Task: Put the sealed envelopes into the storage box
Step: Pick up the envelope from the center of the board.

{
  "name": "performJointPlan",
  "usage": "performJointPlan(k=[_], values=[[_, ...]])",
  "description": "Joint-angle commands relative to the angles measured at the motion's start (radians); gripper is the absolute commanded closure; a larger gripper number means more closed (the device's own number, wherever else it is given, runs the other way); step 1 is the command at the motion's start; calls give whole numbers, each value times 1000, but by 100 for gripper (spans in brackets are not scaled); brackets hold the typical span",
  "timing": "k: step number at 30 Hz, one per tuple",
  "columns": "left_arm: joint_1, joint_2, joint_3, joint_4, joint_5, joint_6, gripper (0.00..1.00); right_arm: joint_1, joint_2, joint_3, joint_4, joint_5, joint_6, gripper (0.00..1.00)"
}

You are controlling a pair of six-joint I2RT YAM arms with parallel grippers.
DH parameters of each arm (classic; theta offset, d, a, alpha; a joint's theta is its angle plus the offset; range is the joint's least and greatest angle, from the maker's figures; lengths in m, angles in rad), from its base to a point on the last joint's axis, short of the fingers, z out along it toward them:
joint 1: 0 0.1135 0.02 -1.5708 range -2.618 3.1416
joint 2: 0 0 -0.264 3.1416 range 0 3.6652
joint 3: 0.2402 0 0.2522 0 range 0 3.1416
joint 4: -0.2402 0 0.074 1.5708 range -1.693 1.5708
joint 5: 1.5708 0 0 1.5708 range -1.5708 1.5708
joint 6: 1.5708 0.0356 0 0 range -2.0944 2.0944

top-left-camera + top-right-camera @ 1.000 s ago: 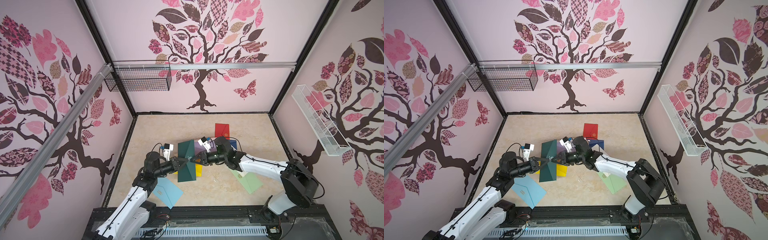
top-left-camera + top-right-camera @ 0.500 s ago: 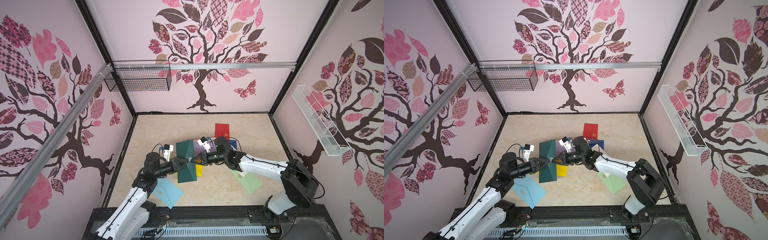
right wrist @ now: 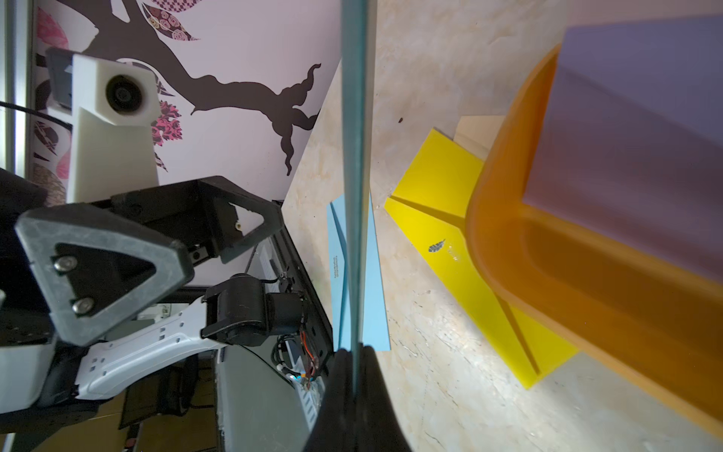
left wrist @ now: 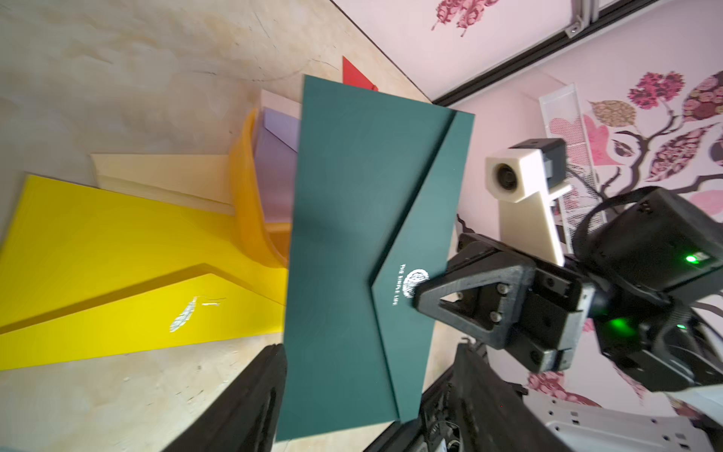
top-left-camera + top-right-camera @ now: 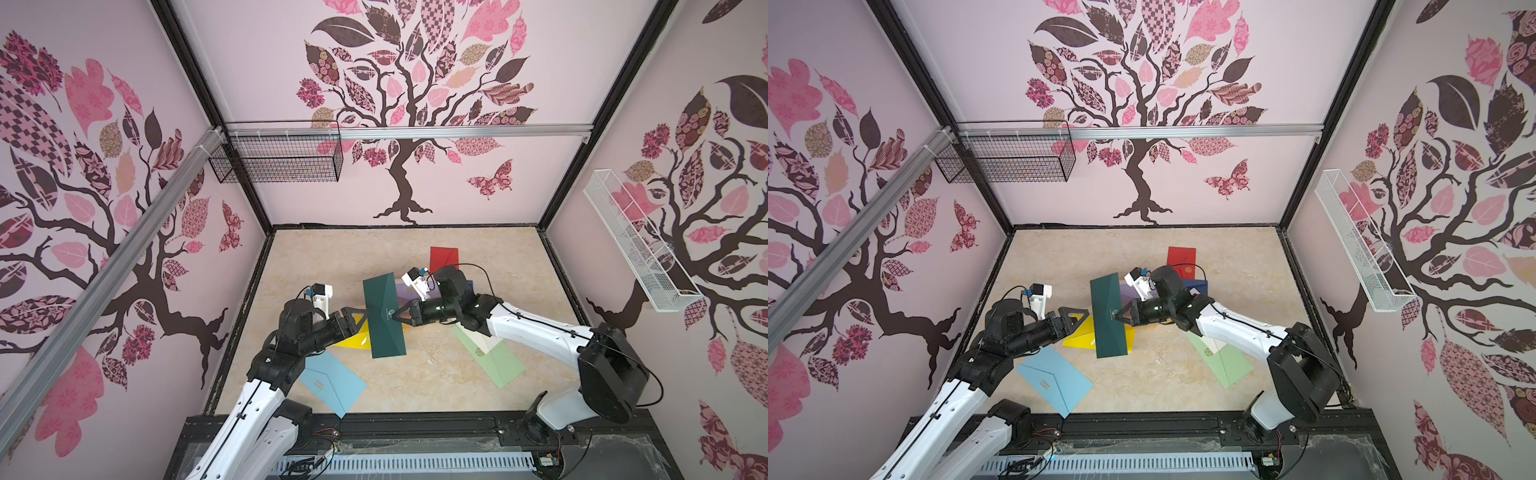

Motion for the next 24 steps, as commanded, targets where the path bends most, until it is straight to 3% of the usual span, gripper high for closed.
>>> performJointPlan(k=[1,6,13,18,24], values=[[-1,14,71,-173,-115,94,28,-44,-77,92,-173,41,-225,100],[-1,63,176,-288,-215,187,28,-54,-109,211,-352,191,-484,100],[-1,119,251,-347,-268,287,28,-56,-81,435,-553,344,-790,100],[-1,105,235,-349,-294,311,28,-57,-7,609,-768,470,-997,100],[-1,61,191,-311,-297,298,28,-56,29,650,-907,524,-1196,100]])
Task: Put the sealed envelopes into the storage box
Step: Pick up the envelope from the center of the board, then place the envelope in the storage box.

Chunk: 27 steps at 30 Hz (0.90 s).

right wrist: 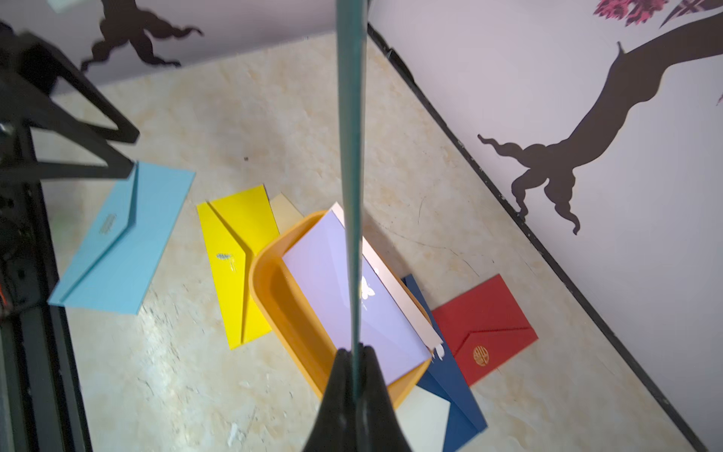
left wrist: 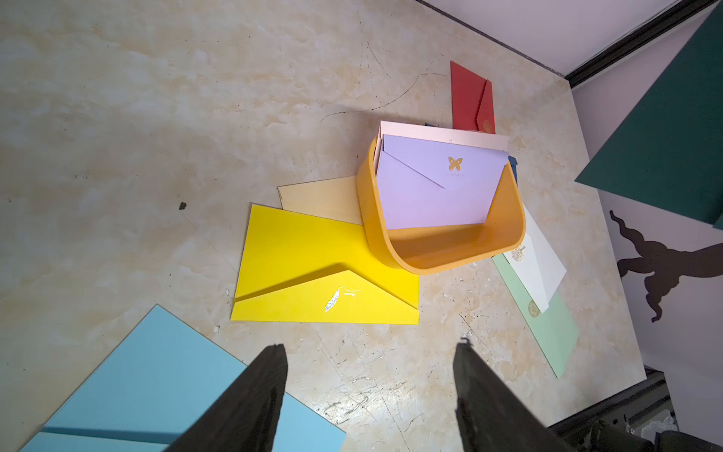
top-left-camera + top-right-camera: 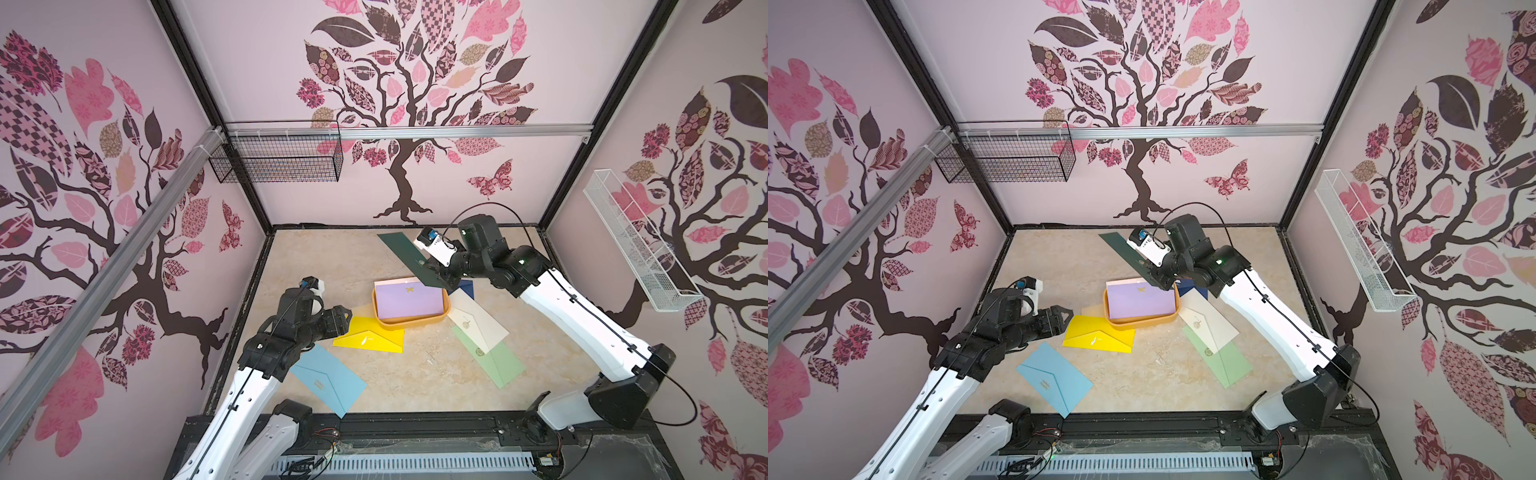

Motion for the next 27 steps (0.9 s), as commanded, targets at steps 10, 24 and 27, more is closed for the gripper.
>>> performJointPlan(k=[10,24,27], values=[[-1,-37,-11,20,-40,12,28,21,196,108,-263,238,-418,100],[-1,-58,-12,21,-41,16,30,108,419,263,-372,254,-547,100],[-1,-59,-12,22,-39,18,30,108,437,267,-382,256,-562,100]])
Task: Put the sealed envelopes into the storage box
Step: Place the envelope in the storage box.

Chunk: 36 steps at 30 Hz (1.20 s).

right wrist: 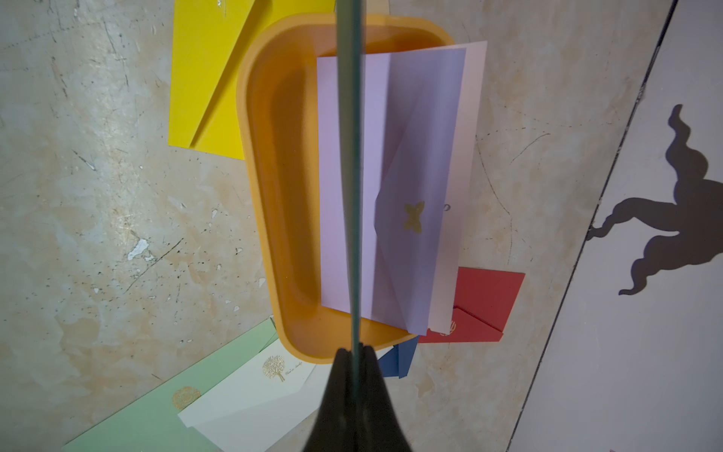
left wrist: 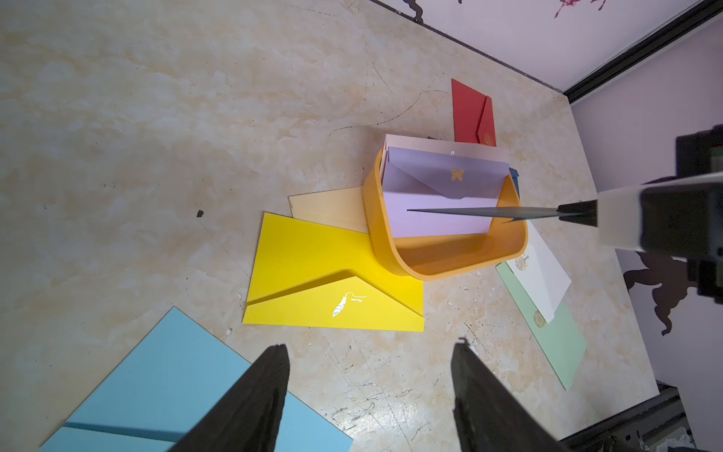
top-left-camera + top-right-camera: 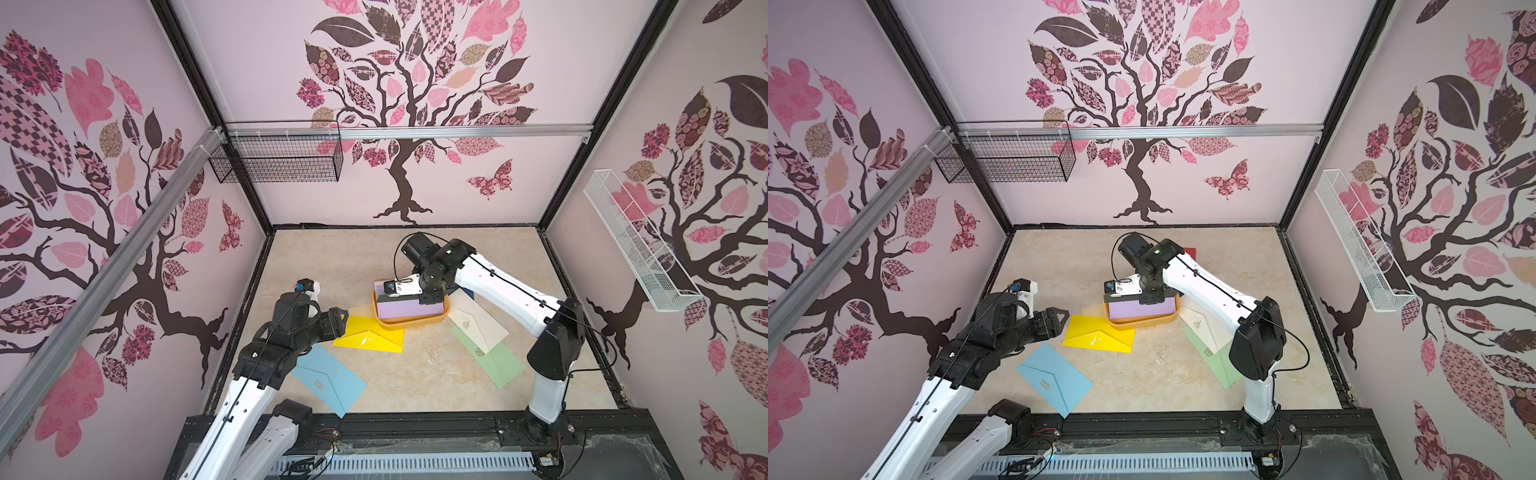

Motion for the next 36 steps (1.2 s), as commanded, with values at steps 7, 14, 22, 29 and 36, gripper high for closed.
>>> performJointPlan(k=[7,14,22,29,36], values=[[-1,-6,-5,19,-11,17,29,-3,58,40,-45,-36,-34,100],[-1,-4,-5,20,-10,18,29,-2,87,24,-26,-41,-55,100],[0,4,-3,20,-1,22,29,-2,131,23,-19,-34,-51,100],[2,6,-3,23,17,28,29,-3,159,33,-11,-27,-45,100],[4,11,-3,27,42,34,29,-3,187,45,-10,-33,-37,100]])
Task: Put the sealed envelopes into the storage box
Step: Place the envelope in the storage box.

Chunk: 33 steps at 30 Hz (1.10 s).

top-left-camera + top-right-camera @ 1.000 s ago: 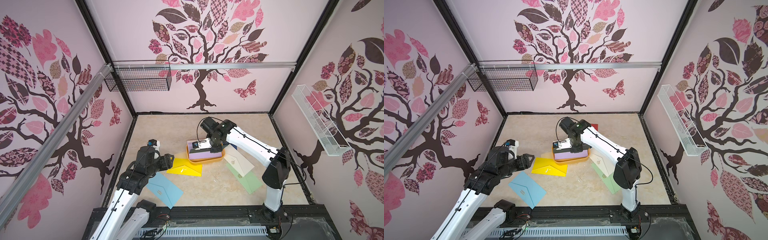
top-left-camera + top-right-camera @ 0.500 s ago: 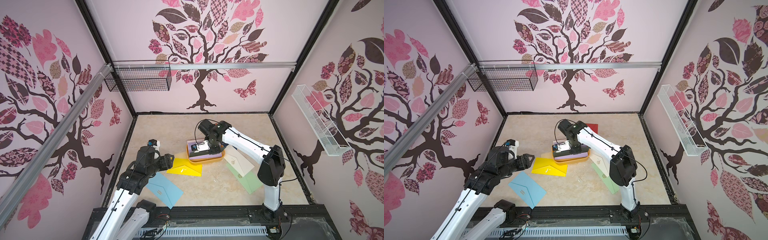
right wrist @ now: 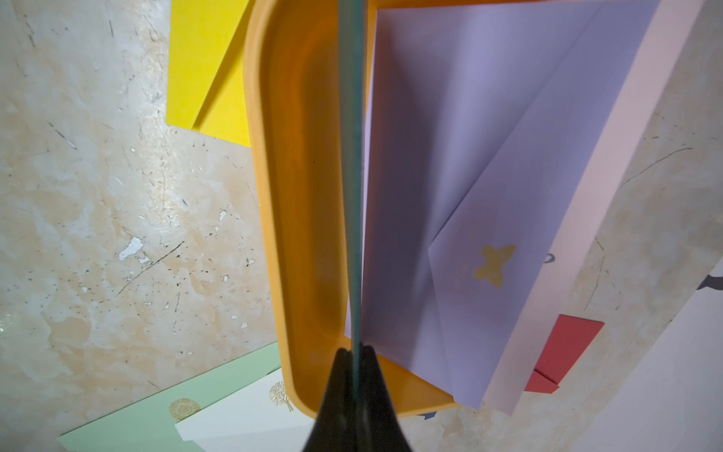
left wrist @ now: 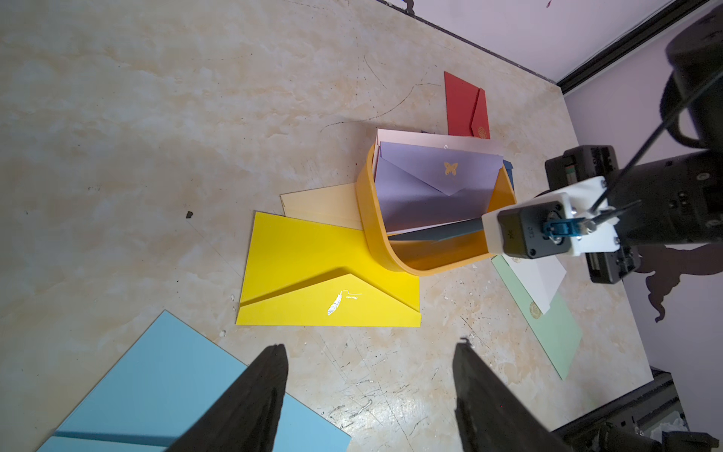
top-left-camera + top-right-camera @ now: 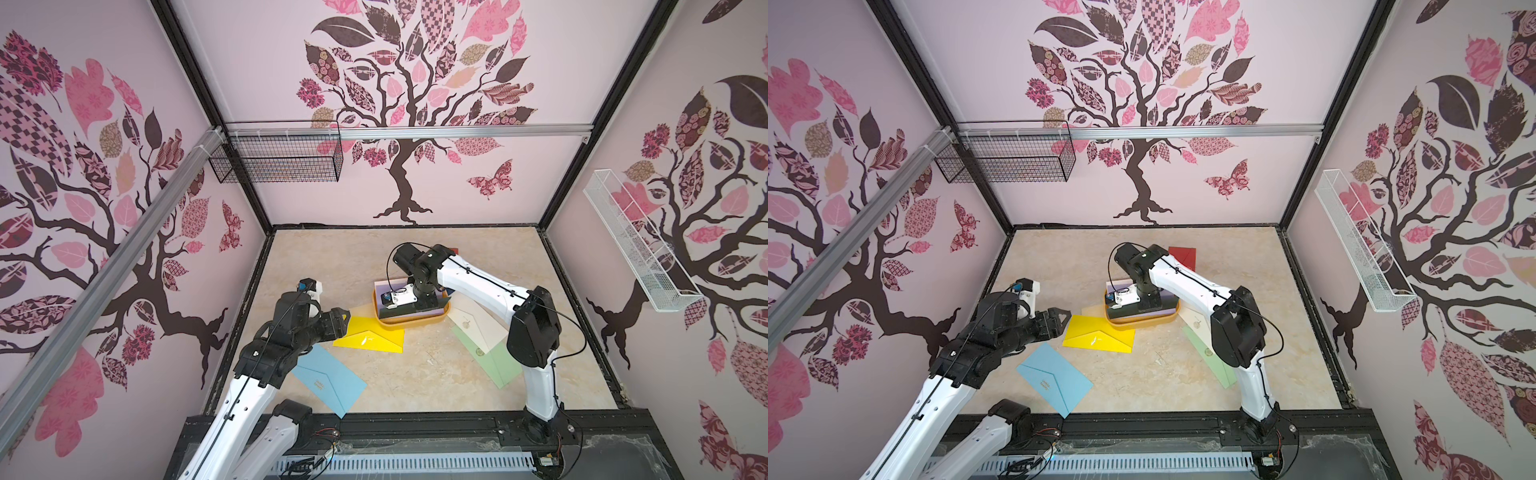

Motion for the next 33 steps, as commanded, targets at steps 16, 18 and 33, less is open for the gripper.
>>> performJointPlan(k=[16,18,33], values=[[8,-5,-3,22,18,15,28,0,56,41,92,77,35,73],[7,-4,-4,22,17,14,28,0,62,42,109,93,34,72],[9,-5,-5,22,13,14,28,-9,116,66,258,215,87,68]])
